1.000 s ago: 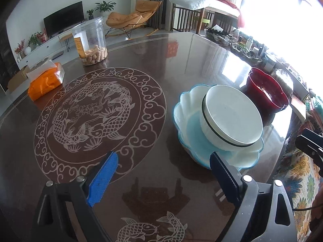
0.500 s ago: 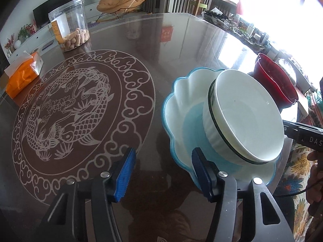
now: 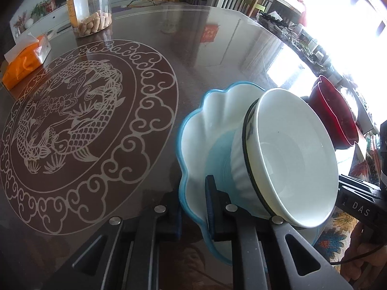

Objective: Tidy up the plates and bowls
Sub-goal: 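Lift the bowl stack with both tools and carry it over the red plates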

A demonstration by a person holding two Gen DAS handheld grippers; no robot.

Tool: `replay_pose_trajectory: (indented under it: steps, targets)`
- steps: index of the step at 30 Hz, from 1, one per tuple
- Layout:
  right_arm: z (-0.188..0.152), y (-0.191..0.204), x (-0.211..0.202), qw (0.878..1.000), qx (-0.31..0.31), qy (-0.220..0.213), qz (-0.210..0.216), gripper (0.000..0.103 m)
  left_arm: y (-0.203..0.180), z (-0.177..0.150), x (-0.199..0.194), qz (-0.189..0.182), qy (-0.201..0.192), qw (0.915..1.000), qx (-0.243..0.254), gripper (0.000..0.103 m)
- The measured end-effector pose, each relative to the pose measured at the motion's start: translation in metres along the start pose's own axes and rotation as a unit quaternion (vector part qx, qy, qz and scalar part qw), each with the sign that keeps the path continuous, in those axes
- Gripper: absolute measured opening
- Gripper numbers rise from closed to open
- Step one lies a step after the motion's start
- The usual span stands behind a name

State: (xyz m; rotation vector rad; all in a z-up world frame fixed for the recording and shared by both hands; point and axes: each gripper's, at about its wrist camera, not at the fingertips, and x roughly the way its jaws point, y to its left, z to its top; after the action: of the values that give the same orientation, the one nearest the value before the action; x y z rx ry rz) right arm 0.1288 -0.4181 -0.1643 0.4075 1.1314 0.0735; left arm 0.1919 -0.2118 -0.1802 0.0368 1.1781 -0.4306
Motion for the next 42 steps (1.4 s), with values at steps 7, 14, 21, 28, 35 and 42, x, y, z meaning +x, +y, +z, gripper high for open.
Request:
replay_pose_trajectory:
  steps: [7,14,21,28,35,42]
  targets:
    - [-0.001,0.000,-0.004,1.000,0.014,0.000,0.009,0.015,-0.004,0.008,-0.008,0.006,-0.010,0.9999,0.006,0.014]
    - [0.001,-0.002,-0.022,0.999,0.007,-0.031,-0.002,0.015,-0.018,0.009,-0.013,-0.002,-0.018,0.9997,0.014,0.014]
    - [0.007,-0.012,-0.049,0.998,0.003,-0.057,-0.011,0.015,-0.043,0.022,-0.024,-0.012,-0.033,0.9991,0.024,0.014]
    - [0.021,-0.028,-0.086,0.996,0.002,-0.090,-0.019,0.015,-0.085,0.052,-0.044,-0.021,-0.062,0.9964,0.053,0.014]
    - [0.045,-0.060,-0.123,0.991,0.010,-0.121,-0.051,0.016,-0.144,0.091,-0.042,-0.047,-0.087,0.9917,0.082,0.014]
    - [0.063,-0.114,-0.135,0.985,0.035,-0.138,-0.096,0.016,-0.204,0.118,0.007,-0.075,-0.079,0.9884,0.106,0.014]
